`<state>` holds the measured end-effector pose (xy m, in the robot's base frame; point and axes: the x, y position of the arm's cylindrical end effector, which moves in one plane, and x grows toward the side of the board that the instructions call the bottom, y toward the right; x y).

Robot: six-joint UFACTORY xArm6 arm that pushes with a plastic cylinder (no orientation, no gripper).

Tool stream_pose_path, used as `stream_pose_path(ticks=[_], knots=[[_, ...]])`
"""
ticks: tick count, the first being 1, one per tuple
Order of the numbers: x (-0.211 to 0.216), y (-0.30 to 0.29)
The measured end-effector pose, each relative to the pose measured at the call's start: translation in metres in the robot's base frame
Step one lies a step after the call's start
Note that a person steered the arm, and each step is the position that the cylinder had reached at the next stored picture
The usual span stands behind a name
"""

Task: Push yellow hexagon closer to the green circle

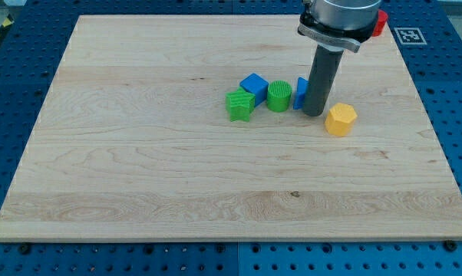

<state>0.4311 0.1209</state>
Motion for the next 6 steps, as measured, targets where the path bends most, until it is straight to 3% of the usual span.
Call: stream_pose_path(ticks=[2,3,4,6], knots=[[0.065,0.005],[0.075,0.049],[0.058,0.085],[0.036,0.074]])
